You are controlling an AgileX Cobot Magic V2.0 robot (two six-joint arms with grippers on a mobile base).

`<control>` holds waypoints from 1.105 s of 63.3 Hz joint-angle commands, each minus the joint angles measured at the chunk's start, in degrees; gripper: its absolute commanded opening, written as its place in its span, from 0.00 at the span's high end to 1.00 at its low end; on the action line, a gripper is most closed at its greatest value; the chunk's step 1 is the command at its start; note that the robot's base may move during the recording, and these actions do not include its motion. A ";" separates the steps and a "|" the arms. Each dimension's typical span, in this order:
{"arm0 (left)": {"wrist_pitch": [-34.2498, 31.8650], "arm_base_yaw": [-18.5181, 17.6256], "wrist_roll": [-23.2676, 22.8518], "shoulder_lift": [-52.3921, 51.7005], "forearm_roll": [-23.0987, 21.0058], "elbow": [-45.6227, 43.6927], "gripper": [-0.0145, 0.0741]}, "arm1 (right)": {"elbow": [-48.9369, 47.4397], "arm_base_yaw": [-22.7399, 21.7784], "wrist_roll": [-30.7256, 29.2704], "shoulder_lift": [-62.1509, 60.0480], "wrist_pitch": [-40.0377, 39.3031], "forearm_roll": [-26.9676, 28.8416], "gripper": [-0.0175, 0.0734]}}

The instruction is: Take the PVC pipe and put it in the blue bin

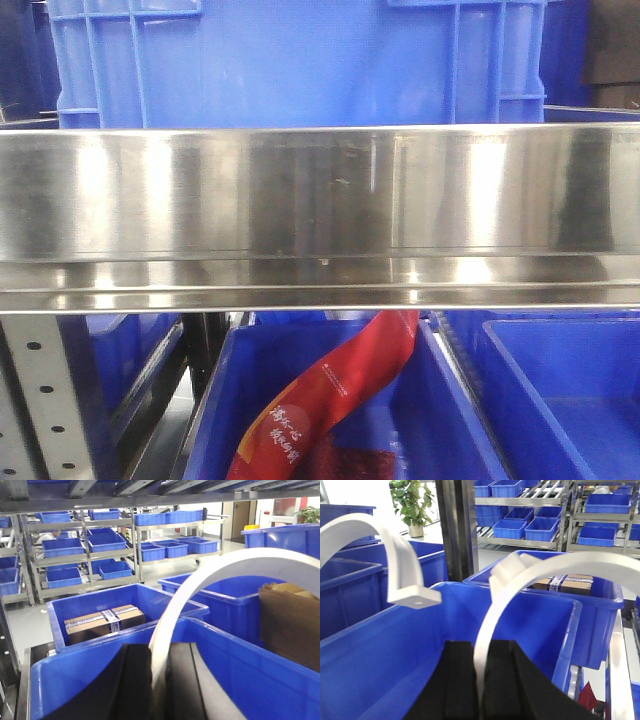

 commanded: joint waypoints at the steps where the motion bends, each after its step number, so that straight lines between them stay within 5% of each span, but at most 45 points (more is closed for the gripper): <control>1: -2.67 0.36 -0.04 0.96 0.07 -0.86 0.96 | -0.56 0.50 -0.61 1.02 -3.09 0.02 0.99; 44: -6.37 1.09 -0.04 8.66 -0.15 -1.11 0.96 | -0.61 0.96 -0.99 4.14 -8.47 -0.09 0.99; 59: -6.54 1.09 -0.04 9.45 -0.15 -1.11 0.65 | -0.61 0.96 -0.99 4.97 -8.85 -0.09 0.99; 70: -6.56 1.09 -0.04 9.58 -0.15 -1.11 0.60 | -0.61 1.07 -1.08 5.69 -9.57 -0.09 0.99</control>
